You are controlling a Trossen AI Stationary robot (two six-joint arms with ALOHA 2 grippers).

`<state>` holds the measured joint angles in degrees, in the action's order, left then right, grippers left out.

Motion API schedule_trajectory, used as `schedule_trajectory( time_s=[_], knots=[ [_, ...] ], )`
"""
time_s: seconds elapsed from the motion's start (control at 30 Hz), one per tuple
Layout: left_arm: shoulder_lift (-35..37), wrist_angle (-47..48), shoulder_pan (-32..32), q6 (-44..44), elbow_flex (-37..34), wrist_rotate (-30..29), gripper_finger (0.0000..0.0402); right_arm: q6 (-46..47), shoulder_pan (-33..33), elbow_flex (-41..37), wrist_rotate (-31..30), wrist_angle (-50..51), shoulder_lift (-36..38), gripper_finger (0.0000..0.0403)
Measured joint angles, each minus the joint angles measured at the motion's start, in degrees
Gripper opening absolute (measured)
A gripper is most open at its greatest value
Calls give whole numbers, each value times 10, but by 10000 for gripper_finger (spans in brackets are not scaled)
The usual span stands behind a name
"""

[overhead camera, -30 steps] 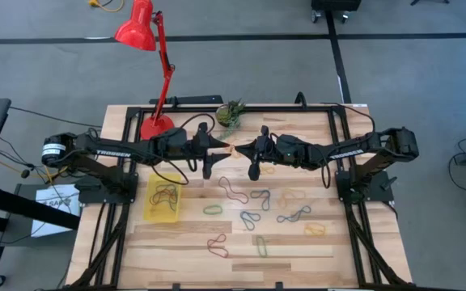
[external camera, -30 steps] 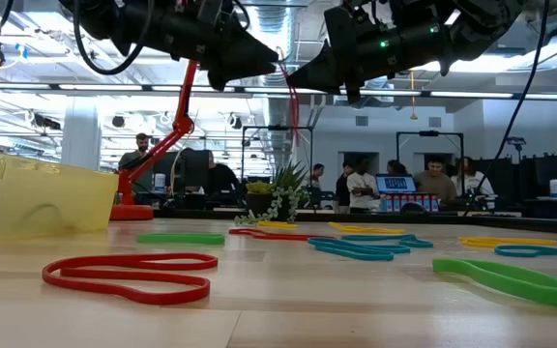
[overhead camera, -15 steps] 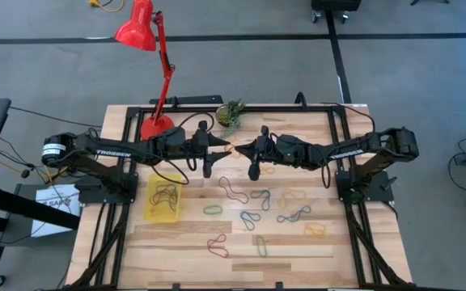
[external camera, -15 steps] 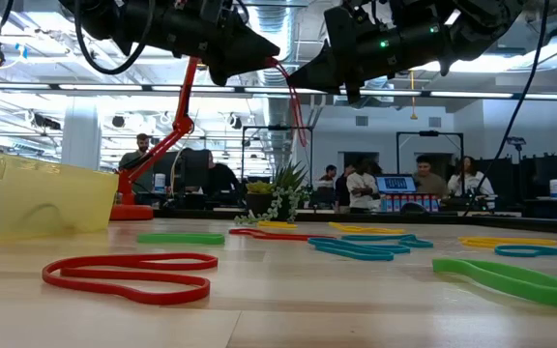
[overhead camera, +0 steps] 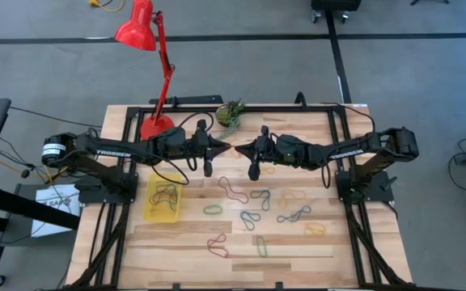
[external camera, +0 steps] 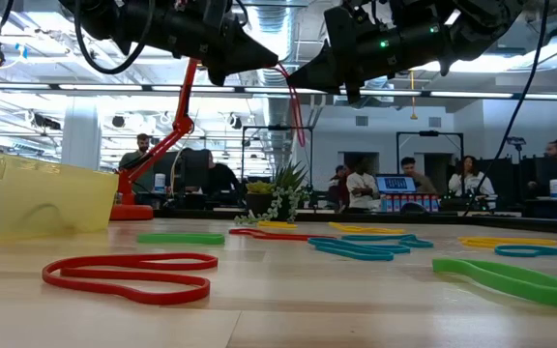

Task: Pick and place items into bin
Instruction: Put the red rubberbands into the yellow bin

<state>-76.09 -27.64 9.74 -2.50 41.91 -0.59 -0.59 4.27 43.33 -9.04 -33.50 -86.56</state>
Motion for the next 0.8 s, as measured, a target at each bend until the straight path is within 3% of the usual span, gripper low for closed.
schedule_trajectory(
  time_s=[0.47,0.67,0.8],
  knots=[
    [0,46,0,0,0,-26,1,0,0,0,0,21,0,78],
    [15,107,0,0,0,-13,0,26,-6,0,0,132,0,92],
    [69,188,-1,9,0,8,0,41,-17,0,0,219,0,92]
  ],
)
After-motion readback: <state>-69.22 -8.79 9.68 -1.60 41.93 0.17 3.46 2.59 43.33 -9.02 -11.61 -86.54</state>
